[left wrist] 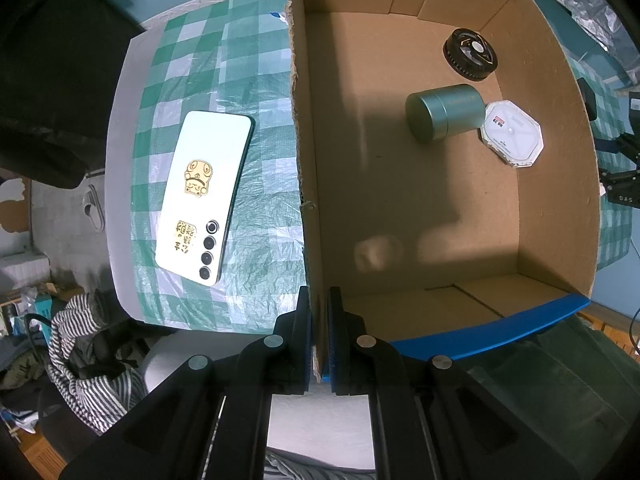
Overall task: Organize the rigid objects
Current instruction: 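Move the right gripper to the white cube charger and grasp it, then lift the white cube charger and carry it over the box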
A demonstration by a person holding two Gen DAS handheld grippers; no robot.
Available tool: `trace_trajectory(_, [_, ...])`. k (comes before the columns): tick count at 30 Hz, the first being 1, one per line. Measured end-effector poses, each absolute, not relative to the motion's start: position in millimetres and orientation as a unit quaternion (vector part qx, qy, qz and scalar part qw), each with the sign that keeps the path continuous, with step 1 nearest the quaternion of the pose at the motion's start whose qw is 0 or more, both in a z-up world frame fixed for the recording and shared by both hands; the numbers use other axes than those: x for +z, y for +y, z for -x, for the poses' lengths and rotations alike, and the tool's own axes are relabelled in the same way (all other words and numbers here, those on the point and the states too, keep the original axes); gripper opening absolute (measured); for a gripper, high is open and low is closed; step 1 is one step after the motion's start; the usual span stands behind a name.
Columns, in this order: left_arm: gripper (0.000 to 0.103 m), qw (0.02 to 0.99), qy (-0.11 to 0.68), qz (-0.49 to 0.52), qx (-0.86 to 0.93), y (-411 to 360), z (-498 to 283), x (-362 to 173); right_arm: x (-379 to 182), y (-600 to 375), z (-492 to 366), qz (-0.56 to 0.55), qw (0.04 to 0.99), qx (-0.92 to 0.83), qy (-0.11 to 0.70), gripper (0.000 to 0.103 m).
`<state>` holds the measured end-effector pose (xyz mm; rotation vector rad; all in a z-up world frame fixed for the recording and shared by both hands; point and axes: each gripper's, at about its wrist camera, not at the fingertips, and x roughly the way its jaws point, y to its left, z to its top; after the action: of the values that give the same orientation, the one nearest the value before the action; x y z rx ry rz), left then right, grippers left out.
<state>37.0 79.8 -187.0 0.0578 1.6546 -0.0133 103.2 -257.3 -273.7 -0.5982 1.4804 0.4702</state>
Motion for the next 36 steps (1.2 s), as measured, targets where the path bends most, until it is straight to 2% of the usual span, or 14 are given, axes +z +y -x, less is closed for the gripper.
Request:
trace_trajectory(4, [0.005,0.677,0.736,-0.026,-0.006,79.3,-36.5,-186.4,-280.1,-257.3,-102.8,0.251,0.674,0.210,0.662,0.063])
trace_trajectory(5, [0.005,0.676,0.736,-0.026,-0.006,78.9,-36.5,-185.8,-281.0,-256.6,-102.3,0.252,0.675,0.207,0.662,0.060])
trace_trajectory(6, [0.005,0.676,0.736,-0.025,-0.007,79.2,-36.3,-185.7,-281.5,-256.5,-102.2,0.249,0.675,0.204,0.664,0.052])
trace_trajectory(7, [0.005,0.677,0.736,-0.024,-0.006,79.0,-36.1,-185.6,-282.7,-255.0,-102.6,0.242,0.674,0.204,0.668,0.050])
trace_trajectory(14, [0.005,0.677,0.736,-0.023,-0.007,78.6,-34.0,-185.6,-281.8,-246.6,-108.4,0.187,0.673,0.195,0.688,0.051])
trace_trajectory(22, [0.005,0.676,0.736,-0.025,-0.009,77.7,-32.7,-185.8,-287.0,-232.7,-116.0,0.191,0.674,0.178,0.691,0.053])
trace_trajectory(28, [0.005,0.676,0.736,-0.026,-0.010,77.5,-32.2,-186.0,-288.2,-234.6,-122.1,0.176,0.678,0.174,0.692,0.050])
trace_trajectory(36, [0.005,0.676,0.736,-0.027,-0.010,77.4,-32.0,-186.3,-265.4,-227.7,-121.3,0.148,0.686,0.176,0.690,0.050])
